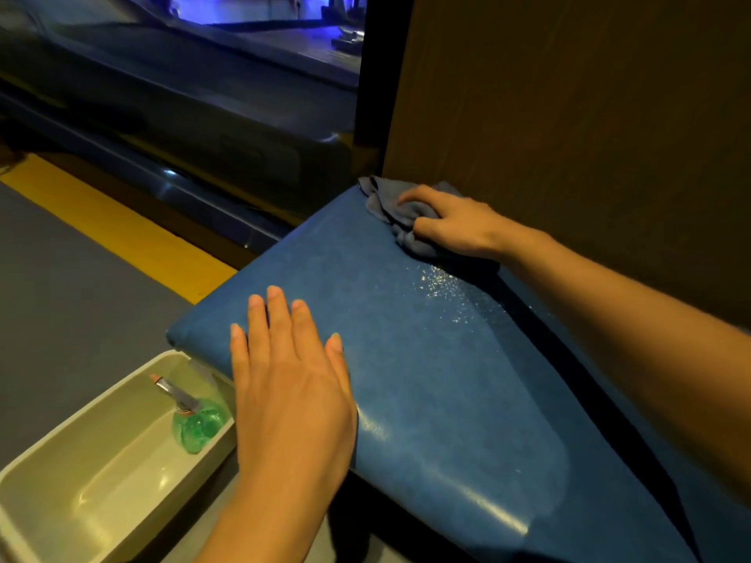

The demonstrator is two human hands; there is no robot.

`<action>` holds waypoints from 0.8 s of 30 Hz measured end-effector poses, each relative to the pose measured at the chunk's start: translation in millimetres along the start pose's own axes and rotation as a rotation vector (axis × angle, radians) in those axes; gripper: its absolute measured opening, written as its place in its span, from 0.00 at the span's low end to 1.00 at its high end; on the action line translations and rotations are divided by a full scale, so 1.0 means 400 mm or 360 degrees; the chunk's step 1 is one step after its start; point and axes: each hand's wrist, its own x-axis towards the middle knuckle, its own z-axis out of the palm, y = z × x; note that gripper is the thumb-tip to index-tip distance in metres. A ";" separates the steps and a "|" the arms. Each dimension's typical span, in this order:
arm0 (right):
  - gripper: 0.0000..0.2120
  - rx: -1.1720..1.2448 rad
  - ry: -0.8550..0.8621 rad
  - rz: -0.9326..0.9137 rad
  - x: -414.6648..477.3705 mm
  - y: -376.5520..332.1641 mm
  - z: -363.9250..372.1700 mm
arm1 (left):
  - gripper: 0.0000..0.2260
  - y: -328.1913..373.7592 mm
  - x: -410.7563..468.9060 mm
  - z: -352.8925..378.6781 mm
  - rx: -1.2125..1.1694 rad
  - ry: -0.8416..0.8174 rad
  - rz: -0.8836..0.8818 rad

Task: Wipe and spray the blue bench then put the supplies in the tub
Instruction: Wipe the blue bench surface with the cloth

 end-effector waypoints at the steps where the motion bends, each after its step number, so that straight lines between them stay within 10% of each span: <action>1: 0.21 0.0003 0.0010 -0.0030 -0.022 -0.003 0.004 | 0.25 0.000 0.000 0.006 0.0009 0.0037 0.0000; 24: 0.18 -0.0023 0.0096 -0.0932 -0.300 -0.206 0.178 | 0.20 0.125 -0.113 -0.026 -0.2245 0.0889 -0.1047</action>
